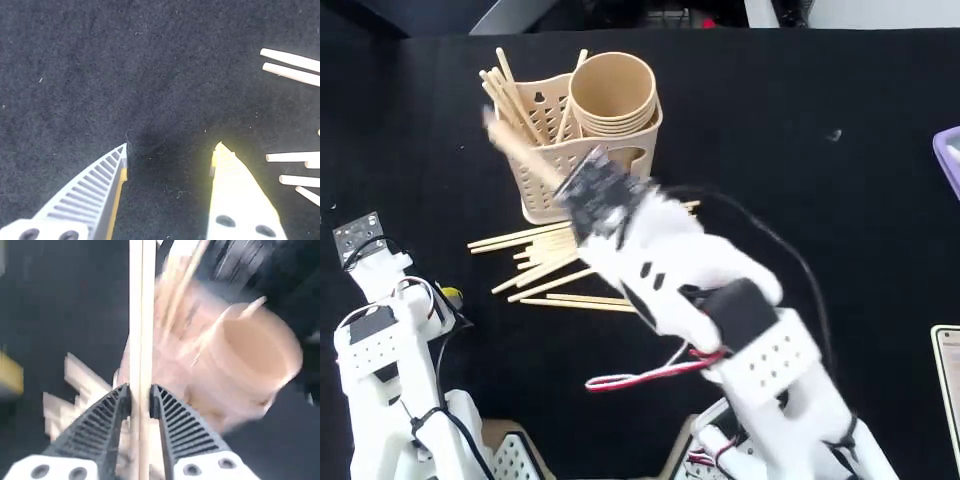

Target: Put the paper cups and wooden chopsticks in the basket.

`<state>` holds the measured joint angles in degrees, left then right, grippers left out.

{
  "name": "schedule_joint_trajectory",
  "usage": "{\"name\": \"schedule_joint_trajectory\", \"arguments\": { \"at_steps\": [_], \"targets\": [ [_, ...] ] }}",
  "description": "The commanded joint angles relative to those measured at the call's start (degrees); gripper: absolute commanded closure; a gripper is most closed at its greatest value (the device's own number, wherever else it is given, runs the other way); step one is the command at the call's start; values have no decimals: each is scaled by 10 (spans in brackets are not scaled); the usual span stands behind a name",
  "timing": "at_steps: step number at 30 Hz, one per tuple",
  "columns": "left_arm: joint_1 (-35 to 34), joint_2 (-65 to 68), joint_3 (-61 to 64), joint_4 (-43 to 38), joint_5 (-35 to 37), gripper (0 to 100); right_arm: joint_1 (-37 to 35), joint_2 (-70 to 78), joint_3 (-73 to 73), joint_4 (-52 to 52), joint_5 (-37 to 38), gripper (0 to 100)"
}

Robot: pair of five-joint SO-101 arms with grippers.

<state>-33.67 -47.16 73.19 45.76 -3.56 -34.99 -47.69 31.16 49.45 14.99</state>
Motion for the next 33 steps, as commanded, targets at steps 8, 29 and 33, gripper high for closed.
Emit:
{"name": "schedule_joint_trajectory", "arguments": {
  "at_steps": [8, 29, 33],
  "targets": [
    [6, -11, -6, -2, 3, 730, 8, 153, -53, -450, -116, 987],
    [6, -11, -6, -3, 3, 730, 51, 466, -193, -475, -118, 975],
    [6, -11, -6, -4, 3, 730, 47, 464, -196, -440, -120, 851]
  ]
}}
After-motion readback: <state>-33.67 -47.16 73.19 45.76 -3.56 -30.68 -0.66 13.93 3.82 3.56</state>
